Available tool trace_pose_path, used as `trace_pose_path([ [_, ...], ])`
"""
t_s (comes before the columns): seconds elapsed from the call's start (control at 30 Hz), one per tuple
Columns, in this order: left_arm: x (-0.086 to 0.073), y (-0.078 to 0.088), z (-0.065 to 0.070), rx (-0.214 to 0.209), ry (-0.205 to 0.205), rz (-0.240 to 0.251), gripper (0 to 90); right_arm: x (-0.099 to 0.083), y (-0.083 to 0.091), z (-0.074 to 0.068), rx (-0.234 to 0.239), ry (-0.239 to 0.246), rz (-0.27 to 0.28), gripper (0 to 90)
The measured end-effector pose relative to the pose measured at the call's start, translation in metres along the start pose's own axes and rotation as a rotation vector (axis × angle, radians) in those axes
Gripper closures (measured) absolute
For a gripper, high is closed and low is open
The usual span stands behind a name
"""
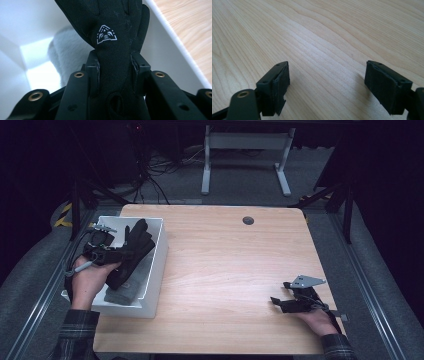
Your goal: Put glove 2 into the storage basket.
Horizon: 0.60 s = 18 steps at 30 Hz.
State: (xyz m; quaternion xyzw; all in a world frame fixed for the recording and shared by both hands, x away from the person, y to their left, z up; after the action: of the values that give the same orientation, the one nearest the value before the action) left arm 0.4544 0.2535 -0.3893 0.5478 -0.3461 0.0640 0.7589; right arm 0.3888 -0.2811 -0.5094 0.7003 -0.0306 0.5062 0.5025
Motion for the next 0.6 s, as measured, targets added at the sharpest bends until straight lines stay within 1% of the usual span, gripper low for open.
trace_pose_path([
  [0.07,-0.003,-0.008,-0.005,0.015,0.015,-0.01,66.5,0.0,0.0,0.0,0.0,0.0,0.0,20.7],
  [0.2,-0.012,-0.026,-0.017,0.059,0.043,-0.056,65.7,0.0,0.0,0.0,0.0,0.0,0.0,20.7],
  [0.3,-0.015,-0.031,-0.02,0.069,0.051,-0.066,63.9,0.0,0.0,0.0,0.0,0.0,0.0,20.7],
  [0.33,-0.016,-0.033,-0.022,0.082,0.053,-0.071,62.4,0.0,0.0,0.0,0.0,0.0,0.0,20.7],
  [0.37,-0.018,-0.035,-0.023,0.093,0.054,-0.074,58.6,0.0,0.0,0.0,0.0,0.0,0.0,20.7],
  [0.47,-0.018,-0.037,-0.026,0.119,0.055,-0.08,41.1,0.0,0.0,0.0,0.0,0.0,0.0,20.7],
  [0.5,-0.018,-0.037,-0.027,0.137,0.056,-0.077,37.2,0.0,0.0,0.0,0.0,0.0,0.0,20.7],
  [0.53,-0.017,-0.036,-0.027,0.147,0.051,-0.077,31.2,0.0,0.0,0.0,0.0,0.0,0.0,20.7],
  [0.6,-0.015,-0.033,-0.027,0.153,0.049,-0.068,26.1,0.0,0.0,0.0,0.0,0.0,0.0,20.7],
])
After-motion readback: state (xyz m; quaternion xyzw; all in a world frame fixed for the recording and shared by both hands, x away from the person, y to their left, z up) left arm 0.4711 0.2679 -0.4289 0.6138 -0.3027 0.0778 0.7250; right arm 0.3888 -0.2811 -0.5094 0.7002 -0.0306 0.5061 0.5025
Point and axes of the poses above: each handheld gripper's, and its own axes: y roughly backward along the jaws, x roughly out of its top, z roughly to its right, the point moved 6 cm from there along -y, roughly forward along the jaws, and after that the axes turned 1 degree about x, right-handed, at the moved point
